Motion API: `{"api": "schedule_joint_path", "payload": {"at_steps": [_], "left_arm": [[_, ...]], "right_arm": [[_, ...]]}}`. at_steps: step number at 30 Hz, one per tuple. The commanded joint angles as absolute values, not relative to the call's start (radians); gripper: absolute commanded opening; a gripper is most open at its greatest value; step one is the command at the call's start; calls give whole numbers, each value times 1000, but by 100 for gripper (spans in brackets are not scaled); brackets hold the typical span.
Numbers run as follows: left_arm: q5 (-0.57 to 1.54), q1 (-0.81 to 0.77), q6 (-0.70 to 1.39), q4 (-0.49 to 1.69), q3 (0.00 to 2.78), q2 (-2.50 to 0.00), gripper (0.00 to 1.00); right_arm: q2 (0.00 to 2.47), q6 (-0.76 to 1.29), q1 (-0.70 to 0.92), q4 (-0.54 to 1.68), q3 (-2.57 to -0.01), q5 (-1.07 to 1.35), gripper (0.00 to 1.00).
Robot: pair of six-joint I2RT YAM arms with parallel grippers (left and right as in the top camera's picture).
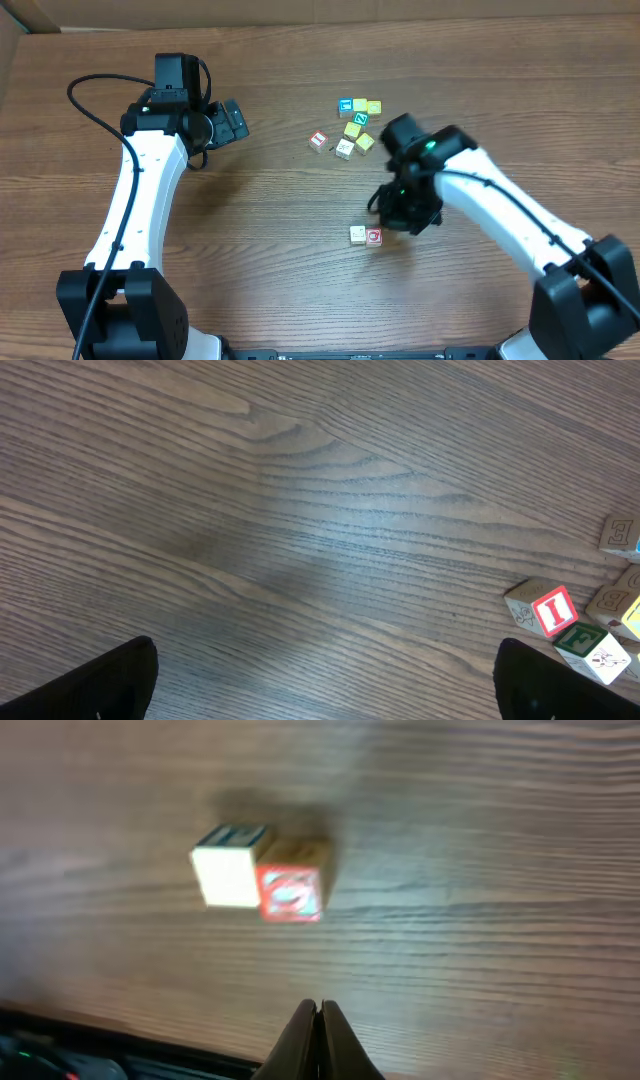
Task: Flip 4 blocks
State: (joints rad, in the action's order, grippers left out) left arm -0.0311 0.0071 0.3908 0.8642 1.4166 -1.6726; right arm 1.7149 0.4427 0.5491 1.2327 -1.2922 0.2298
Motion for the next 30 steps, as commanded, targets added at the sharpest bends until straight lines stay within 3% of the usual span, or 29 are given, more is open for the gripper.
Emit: {"api": "schedule_joint_path", "payload": {"at_steps": [1,8,30], "left_arm": [[-30,6,400,863,1437,-1678,100],[-30,6,400,863,1437,-1678,100],[-30,6,400,863,1437,-1678,100]], "right_arm": [[1716,497,609,1225,-1228,176,4],[1716,622,739,1065,-1099,57,4],[1717,622,741,913,-1046,60,4]]}}
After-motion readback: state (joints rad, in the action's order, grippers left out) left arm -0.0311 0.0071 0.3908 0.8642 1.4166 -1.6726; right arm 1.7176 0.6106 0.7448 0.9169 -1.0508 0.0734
